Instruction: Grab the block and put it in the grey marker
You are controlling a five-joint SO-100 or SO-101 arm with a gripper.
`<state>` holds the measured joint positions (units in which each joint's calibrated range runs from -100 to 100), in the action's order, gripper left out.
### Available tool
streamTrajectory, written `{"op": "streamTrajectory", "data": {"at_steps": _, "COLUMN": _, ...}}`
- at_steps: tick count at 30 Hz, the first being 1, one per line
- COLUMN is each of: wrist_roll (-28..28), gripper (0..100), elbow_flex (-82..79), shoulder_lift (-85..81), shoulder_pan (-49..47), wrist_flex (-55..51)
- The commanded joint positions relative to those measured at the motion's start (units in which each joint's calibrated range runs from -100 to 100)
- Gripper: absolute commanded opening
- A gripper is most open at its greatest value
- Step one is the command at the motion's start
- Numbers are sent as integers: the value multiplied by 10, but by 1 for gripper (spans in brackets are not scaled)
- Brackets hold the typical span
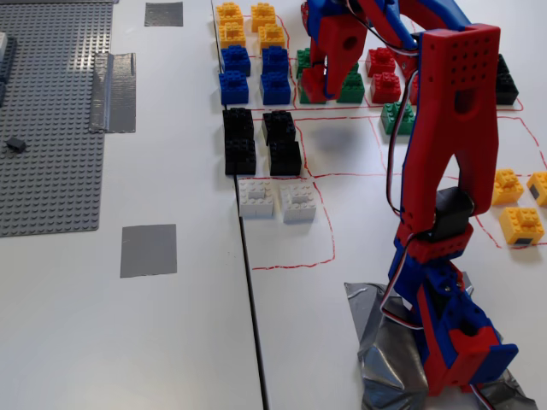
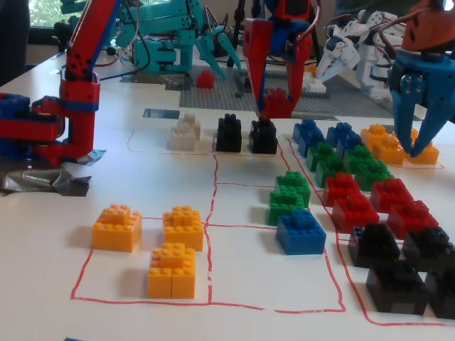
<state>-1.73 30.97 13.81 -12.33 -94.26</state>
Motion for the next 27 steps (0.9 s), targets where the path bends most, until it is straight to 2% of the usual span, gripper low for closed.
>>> {"op": "streamTrajectory", "data": {"at_steps": 1, "wrist_roll": 17, "gripper": 0, "elbow_flex": 54, "shoulder_lift": -87, "shoulder_pan": -17, "wrist_flex": -15}}
{"op": "streamTrajectory", "data": {"at_steps": 8, "wrist_roll": 54, "gripper": 0, "elbow_flex": 45, "shoulder_lift": -127, "shoulder_pan": -46, "wrist_flex": -21}}
{"op": "streamTrajectory", "data": {"at_steps": 27, "wrist_roll": 110, "gripper": 0, "elbow_flex": 37, "shoulder_lift": -148, "shoulder_pan": -193, "wrist_flex": 7}}
